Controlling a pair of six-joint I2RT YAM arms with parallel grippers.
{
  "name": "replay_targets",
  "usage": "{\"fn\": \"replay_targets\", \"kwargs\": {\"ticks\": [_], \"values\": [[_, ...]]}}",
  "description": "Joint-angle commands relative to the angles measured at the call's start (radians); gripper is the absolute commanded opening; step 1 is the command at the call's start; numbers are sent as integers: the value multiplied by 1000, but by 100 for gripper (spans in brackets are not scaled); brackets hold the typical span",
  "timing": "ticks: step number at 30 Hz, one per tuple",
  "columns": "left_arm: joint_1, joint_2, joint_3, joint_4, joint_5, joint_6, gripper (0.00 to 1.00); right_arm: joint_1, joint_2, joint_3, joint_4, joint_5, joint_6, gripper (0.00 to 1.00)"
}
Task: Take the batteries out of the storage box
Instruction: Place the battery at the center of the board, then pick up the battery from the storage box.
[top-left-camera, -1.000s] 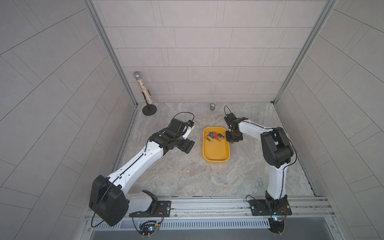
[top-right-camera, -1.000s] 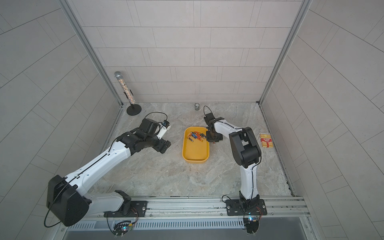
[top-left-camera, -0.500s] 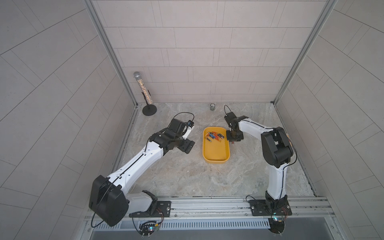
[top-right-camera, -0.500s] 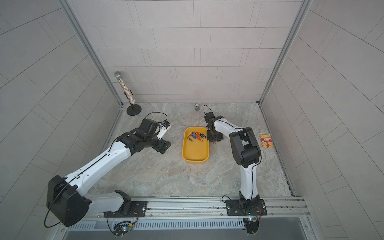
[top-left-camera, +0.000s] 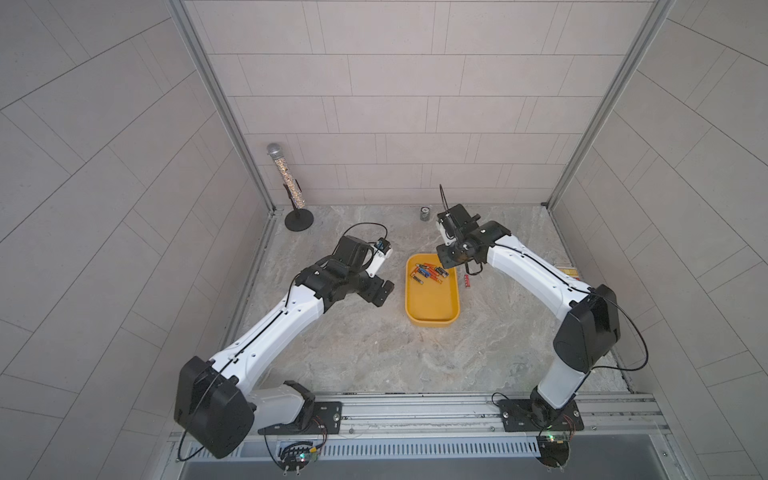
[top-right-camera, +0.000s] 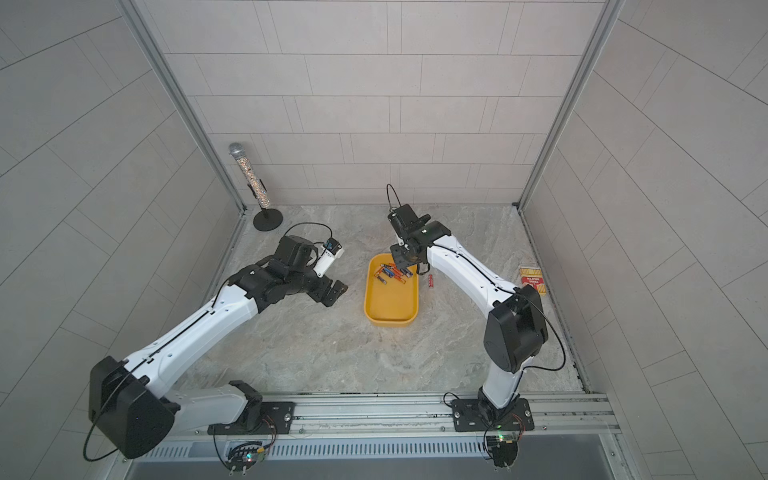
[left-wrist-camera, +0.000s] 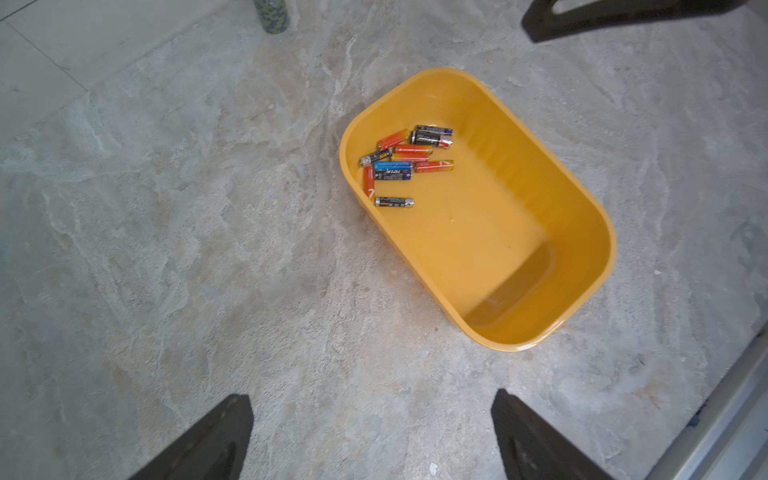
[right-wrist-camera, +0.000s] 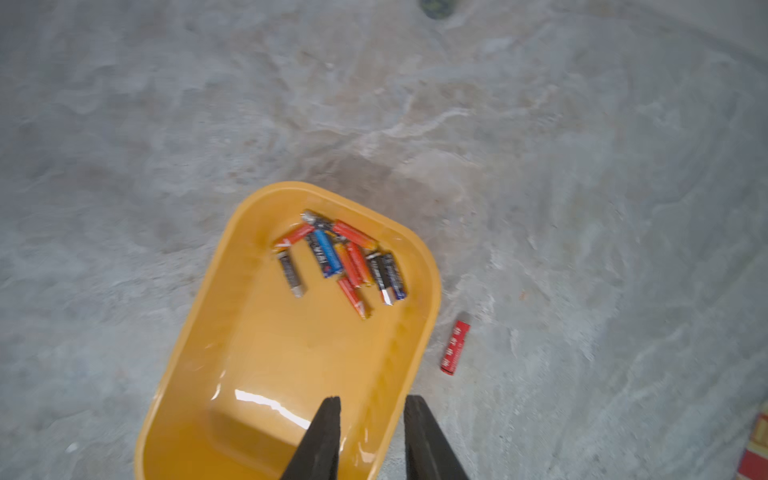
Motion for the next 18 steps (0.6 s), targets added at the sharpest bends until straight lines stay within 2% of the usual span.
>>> {"fn": "replay_targets", "kwargs": {"ticks": [1,4,8,12,18], "values": [[-1,-20,-4,12,66,20,100,35,73,22,-32,-70,-106,30],[-1,-27,-4,12,54,23,100,57,184,124,-141,2,-132,28],[-1,-27,-3,7,54,23,100,49,295,194,-192,50,-142,28],[-2,-29,-3,5,56,23,100,18,359,212,-189,-5,-138,29],[-2,-21,1,4,65,20,100,-8,420,212,-176,-13,-141,31]]}}
